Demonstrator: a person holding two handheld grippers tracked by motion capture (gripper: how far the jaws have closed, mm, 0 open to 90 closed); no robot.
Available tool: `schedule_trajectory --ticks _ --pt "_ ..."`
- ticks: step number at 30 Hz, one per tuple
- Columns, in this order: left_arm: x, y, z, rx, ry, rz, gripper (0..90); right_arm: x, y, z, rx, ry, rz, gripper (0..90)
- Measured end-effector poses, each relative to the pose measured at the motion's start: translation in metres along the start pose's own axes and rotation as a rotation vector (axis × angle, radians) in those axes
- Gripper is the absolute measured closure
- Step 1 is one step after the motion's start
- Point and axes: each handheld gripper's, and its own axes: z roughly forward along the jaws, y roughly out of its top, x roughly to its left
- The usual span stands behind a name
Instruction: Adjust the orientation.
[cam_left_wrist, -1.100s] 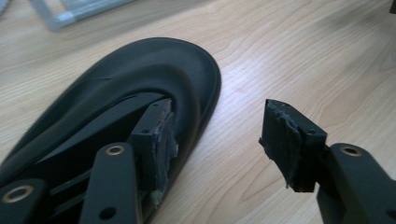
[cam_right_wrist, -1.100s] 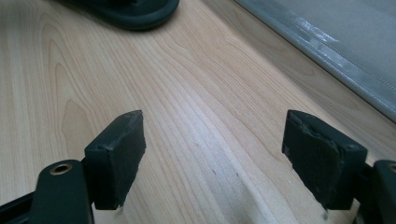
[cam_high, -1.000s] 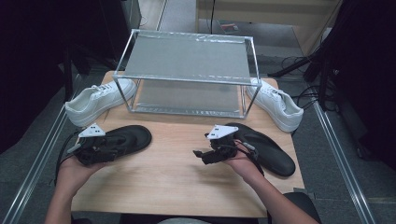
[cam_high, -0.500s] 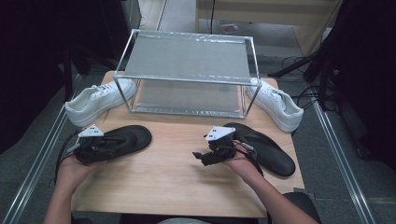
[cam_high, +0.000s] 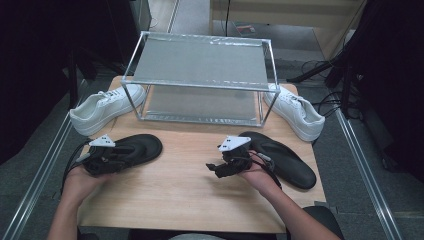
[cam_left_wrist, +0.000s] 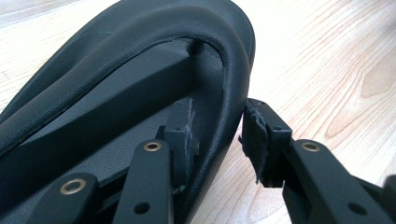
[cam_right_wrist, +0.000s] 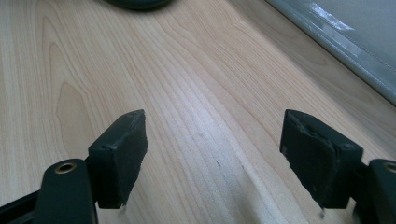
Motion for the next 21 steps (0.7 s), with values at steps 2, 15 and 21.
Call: schedule_trajectory --ticks 2,15,21 --pt "0.0 0.0 0.0 0.004 -0.002 -0.011 64.9 0.0 0.0 0.0 0.001 0.001 -0.003 24.2" --pt "-0.005 0.006 -0.006 -0.013 0.086 0.022 79.5 0.001 0.0 0.0 0.01 -0.002 -0.014 24.2" --pt "-0.008 0.012 -0.01 -0.008 0.117 -0.005 80.0 0.001 -0.001 0.0 0.011 -0.002 -0.009 24.1"
